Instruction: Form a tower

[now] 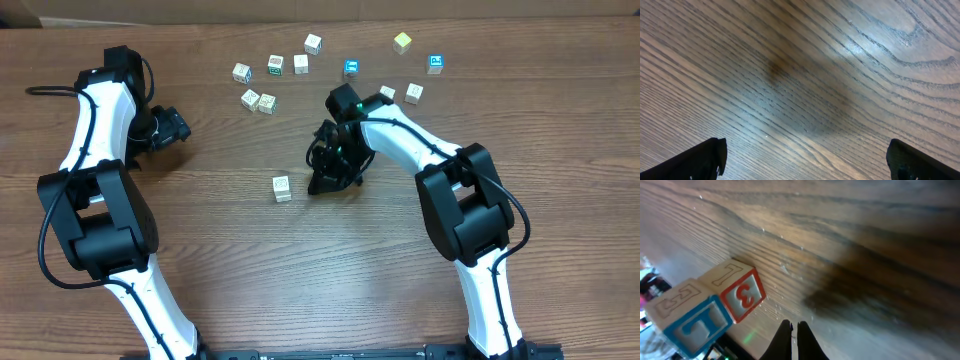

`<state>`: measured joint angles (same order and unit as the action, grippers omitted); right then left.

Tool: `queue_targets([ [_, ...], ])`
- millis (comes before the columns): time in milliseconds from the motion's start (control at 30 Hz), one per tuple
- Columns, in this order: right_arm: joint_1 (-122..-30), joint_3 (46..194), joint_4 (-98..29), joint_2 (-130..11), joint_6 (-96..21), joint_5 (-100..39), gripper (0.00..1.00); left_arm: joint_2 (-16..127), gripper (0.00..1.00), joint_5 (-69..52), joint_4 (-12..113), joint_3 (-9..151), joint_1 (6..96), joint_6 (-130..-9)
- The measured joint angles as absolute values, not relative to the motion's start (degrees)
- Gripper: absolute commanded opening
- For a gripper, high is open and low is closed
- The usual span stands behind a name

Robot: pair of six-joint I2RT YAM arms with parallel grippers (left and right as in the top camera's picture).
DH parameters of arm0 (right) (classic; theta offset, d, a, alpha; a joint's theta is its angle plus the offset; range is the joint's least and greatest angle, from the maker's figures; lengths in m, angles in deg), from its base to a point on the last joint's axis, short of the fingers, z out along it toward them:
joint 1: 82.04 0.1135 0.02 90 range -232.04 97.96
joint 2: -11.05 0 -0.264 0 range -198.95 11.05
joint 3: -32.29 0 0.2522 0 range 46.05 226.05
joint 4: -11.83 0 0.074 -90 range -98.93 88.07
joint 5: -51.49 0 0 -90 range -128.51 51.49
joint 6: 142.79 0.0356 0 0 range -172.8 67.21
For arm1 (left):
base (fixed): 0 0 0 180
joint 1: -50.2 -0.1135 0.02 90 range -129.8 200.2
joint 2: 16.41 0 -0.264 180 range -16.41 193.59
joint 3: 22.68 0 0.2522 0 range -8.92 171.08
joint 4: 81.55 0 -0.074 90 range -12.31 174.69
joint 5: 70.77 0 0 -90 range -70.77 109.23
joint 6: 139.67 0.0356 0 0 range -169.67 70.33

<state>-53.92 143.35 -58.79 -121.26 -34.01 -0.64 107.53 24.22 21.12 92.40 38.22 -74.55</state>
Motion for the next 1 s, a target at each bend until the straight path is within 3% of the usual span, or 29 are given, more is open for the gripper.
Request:
queue_targets([
  [267,-53.9,138.6,-49.2,-121.3,-31.1,3.9,0.04,107.5,1.00,24.2,21.1,92.4,38.2,-74.5],
  [1000,-51.6,138.0,-48.1,-121.3,-25.8,5.0,0.04,107.5,0.99,24.2,21.1,92.4,38.2,-74.5],
])
